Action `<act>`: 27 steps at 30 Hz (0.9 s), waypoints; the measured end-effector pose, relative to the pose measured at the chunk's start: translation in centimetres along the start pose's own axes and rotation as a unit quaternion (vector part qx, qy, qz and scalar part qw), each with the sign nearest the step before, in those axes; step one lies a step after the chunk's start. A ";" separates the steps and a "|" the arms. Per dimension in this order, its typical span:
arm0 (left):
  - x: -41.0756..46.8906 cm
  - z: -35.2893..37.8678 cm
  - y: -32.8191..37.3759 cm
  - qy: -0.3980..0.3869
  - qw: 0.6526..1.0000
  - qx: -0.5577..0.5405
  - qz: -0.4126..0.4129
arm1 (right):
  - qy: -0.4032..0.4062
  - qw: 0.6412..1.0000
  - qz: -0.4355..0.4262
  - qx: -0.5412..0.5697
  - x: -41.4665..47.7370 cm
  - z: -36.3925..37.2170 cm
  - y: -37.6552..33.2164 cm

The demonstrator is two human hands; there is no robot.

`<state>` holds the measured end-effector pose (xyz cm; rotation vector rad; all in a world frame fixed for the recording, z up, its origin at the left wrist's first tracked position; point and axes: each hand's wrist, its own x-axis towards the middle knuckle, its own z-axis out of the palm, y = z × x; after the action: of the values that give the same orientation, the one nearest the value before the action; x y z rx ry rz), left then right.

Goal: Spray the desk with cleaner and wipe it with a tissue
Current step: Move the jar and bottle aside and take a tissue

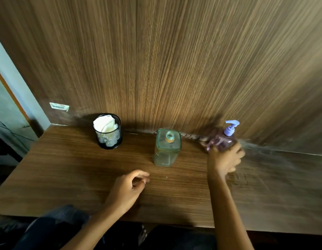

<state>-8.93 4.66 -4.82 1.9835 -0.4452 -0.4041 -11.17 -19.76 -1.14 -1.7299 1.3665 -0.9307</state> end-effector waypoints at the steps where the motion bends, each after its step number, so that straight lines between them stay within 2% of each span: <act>1: 0.0 0.1 0.1 0.006 1.000 0.004 -0.002 | -0.036 0.999 -0.017 0.020 -1.3 0.0 -0.3; 5: -0.3 0.4 0.8 0.019 0.999 -0.033 -0.028 | -0.225 0.970 -0.067 0.063 -7.6 1.3 -1.4; 8: -0.5 0.2 1.1 0.011 0.998 -0.043 -0.033 | -0.266 0.958 -0.102 0.040 -10.4 2.8 -2.5; 16: 0.0 -1.3 0.5 0.041 0.996 -0.059 -0.057 | -0.191 0.977 -0.093 -0.020 -11.4 5.1 -3.0; 23: 0.0 -1.2 0.3 0.044 0.995 -0.058 -0.061 | -0.152 0.974 -0.143 0.092 -8.6 3.5 -4.1; 27: -0.1 -0.9 0.4 0.038 0.998 -0.030 -0.051 | -0.117 0.972 -0.178 0.100 -4.9 1.5 -3.0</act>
<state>-8.62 5.26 -4.09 1.9603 -0.2813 -0.3990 -9.35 -14.33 0.35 -1.8908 0.7972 -0.9809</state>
